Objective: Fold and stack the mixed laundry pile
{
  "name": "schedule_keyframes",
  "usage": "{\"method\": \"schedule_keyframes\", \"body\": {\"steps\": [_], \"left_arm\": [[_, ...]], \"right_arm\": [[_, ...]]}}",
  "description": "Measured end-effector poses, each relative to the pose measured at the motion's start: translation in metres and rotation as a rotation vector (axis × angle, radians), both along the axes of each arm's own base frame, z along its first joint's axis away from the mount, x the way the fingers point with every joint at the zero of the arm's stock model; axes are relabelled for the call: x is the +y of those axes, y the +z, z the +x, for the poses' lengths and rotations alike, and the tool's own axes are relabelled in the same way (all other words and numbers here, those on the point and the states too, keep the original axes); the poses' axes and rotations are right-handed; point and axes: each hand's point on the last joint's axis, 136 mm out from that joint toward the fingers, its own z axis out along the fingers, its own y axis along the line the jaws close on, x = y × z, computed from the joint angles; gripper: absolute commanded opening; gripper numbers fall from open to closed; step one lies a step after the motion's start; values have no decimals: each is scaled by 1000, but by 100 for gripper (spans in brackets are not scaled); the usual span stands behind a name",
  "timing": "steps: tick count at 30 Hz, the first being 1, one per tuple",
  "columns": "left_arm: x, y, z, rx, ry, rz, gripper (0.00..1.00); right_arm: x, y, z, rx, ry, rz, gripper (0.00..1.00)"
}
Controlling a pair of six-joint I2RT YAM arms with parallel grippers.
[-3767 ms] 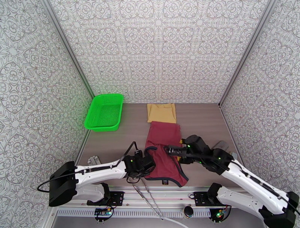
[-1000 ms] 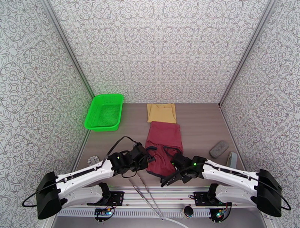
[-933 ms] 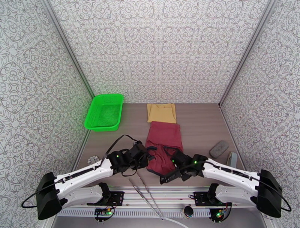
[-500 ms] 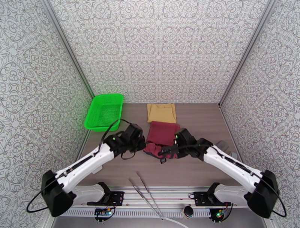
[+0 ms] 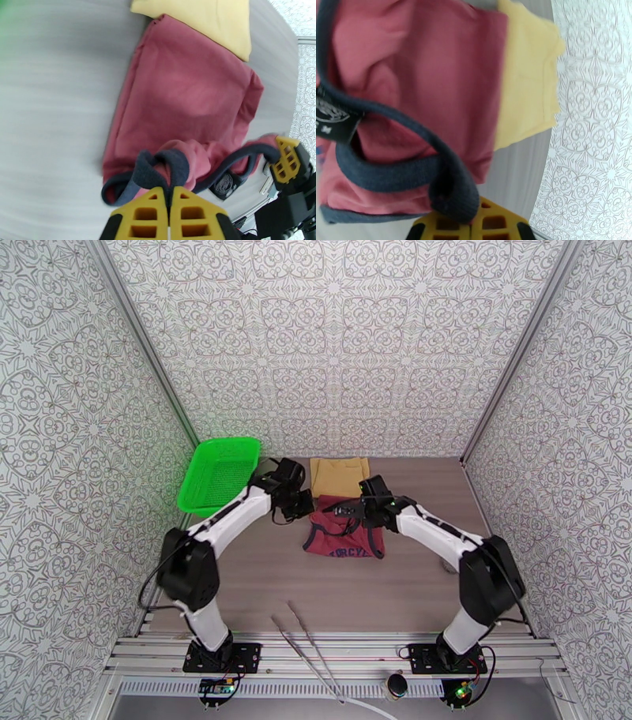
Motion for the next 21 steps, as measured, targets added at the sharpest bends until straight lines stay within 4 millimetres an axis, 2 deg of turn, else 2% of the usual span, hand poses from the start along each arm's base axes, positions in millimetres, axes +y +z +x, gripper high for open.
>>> {"method": "schedule_keyframes", "body": {"steps": [3, 6, 10, 14, 15, 16, 17, 18, 21], "left_arm": [[-11, -9, 12, 18, -22, -15, 0], [-17, -9, 26, 14, -28, -34, 0], [-19, -5, 47, 4, -18, -65, 0], [-19, -15, 72, 13, -2, -85, 1], [-19, -20, 78, 21, 1, -87, 6], [-19, -25, 82, 29, 4, -85, 15], [-19, -31, 86, 38, 6, -83, 30], [-19, -36, 88, 49, 10, -84, 40], [-19, -49, 87, 86, 31, -81, 66]], "right_arm": [[-8, -4, 18, -16, -39, -11, 0], [-13, -3, 34, -38, -70, -18, 0], [-21, -4, 47, -58, -105, -31, 0], [-30, -10, 52, -57, -135, -47, 0], [-33, -11, 52, -58, -146, -50, 0], [-35, -10, 53, -60, -156, -48, 0], [-35, -10, 54, -62, -165, -45, 0], [-36, -10, 54, -64, -171, -43, 0], [-37, -10, 54, -64, -194, -31, 0]]}}
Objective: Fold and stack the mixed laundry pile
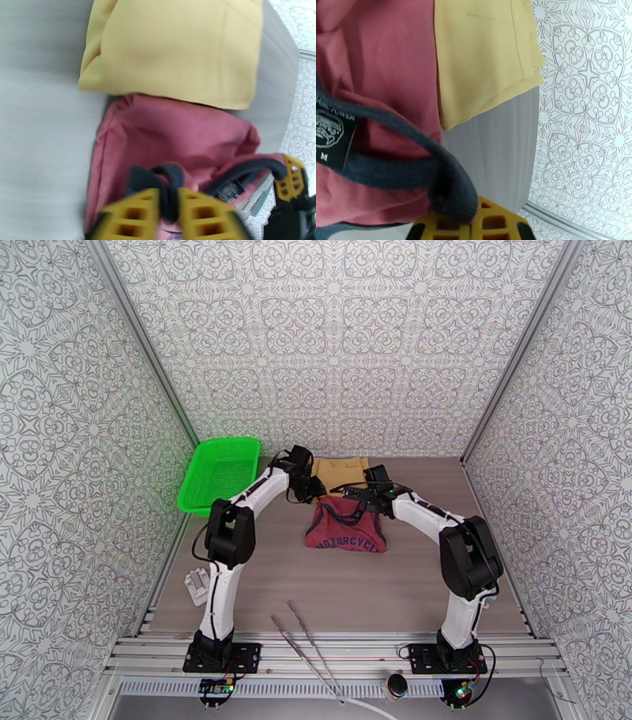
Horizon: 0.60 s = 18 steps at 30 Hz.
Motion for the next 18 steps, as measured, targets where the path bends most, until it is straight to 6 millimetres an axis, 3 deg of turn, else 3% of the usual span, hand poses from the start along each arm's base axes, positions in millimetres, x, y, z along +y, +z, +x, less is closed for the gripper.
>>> {"method": "schedule_keyframes", "body": {"steps": [3, 8, 9, 13, 15, 16, 18], "left_arm": [[0, 1, 1, 12, 18, -9, 77], [1, 9, 7, -4, 31, -22, 77], [1, 10, 7, -6, 31, -22, 77], [2, 13, 6, -13, 34, -17, 75], [7, 19, 1, -20, 36, -6, 73], [9, 22, -1, -27, 39, -1, 72], [16, 33, -9, -39, 44, 6, 72]], "right_arm": [[-2, -1, -1, 0, -24, 11, 0], [-3, -2, 0, -2, -63, 36, 0], [-4, -2, 0, -3, -71, 41, 4], [-5, -2, 0, -6, -109, 71, 34], [-9, -2, 1, -9, -139, 89, 62], [-11, -1, 2, -12, -155, 97, 71], [-15, 1, 2, -17, -180, 115, 76]]}}
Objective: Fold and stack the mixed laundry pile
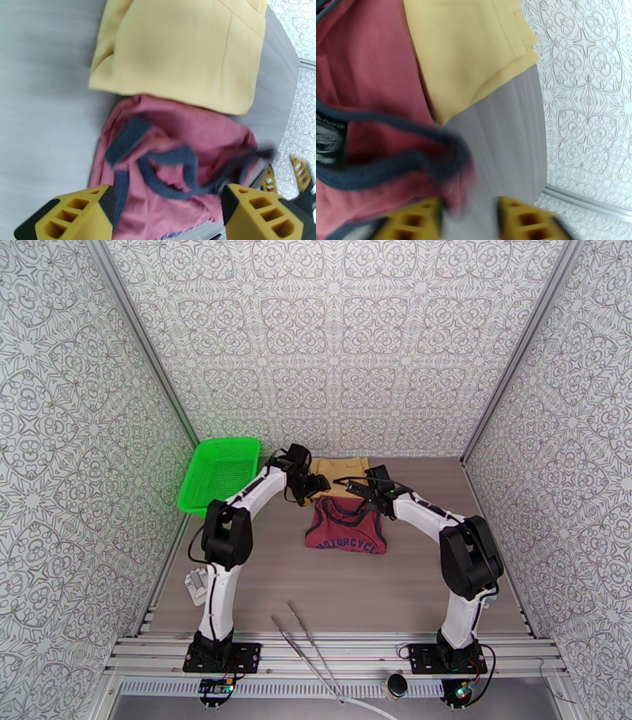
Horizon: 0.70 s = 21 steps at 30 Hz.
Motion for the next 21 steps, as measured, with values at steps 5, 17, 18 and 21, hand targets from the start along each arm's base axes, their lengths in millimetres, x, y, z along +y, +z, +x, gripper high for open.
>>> {"method": "schedule_keyframes", "body": {"steps": [5, 17, 18, 21], "left_arm": [[14, 27, -22, -54, -12, 17, 74], [26, -18, -88, 27, -132, 93, 86], [22, -24, -88, 32, -145, 94, 86], [14, -40, -88, 47, -171, 102, 86]], "right_arm": [[-4, 23, -10, -35, -65, 95, 79], [5, 70, -67, 83, -462, 736, 82], [9, 53, -74, 142, -506, 772, 82], [9, 12, -98, 263, -622, 816, 81]]}}
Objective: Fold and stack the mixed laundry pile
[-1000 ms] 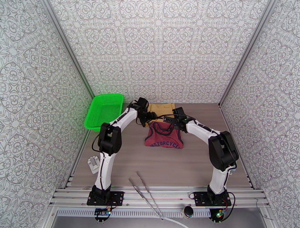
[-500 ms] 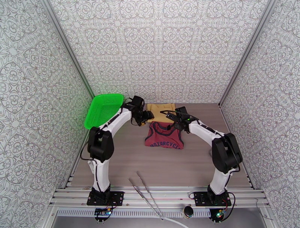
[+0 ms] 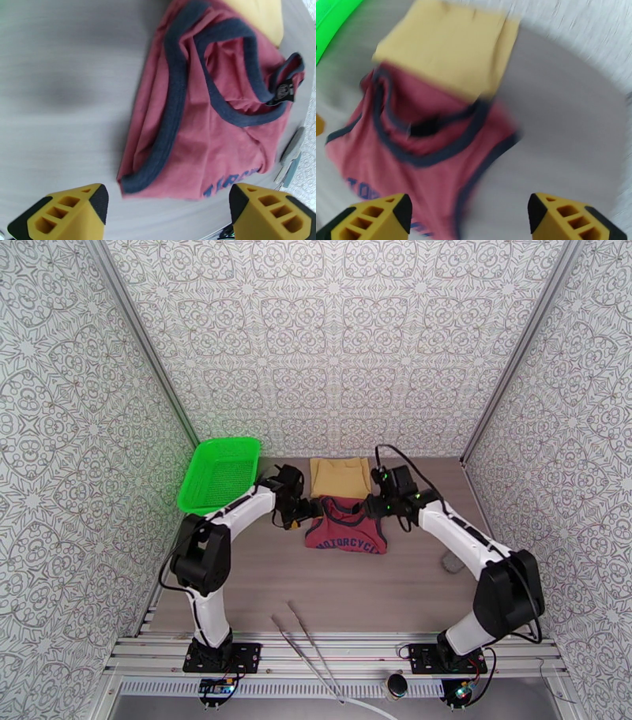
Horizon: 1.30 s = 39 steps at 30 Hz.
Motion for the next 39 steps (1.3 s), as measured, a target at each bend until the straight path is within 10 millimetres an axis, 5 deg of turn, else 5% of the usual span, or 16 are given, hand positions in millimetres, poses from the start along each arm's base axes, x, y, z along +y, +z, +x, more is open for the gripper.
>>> {"method": "schedule_keyframes", "body": {"steps": [5, 17, 29, 39], "left_arm": [[-6, -23, 4, 22, -21, 39, 86], [-7, -49, 31, 4, -41, 105, 82], [-8, -57, 38, 18, -35, 127, 63], [-14, -59, 38, 12, 0, 111, 62]], "right_arm": [[-6, -43, -22, 148, -136, 52, 79], [-17, -108, -18, 307, -269, 60, 72], [-17, -112, -8, 331, -322, 122, 49], [-2, -111, 3, 309, -311, 224, 39]]}}
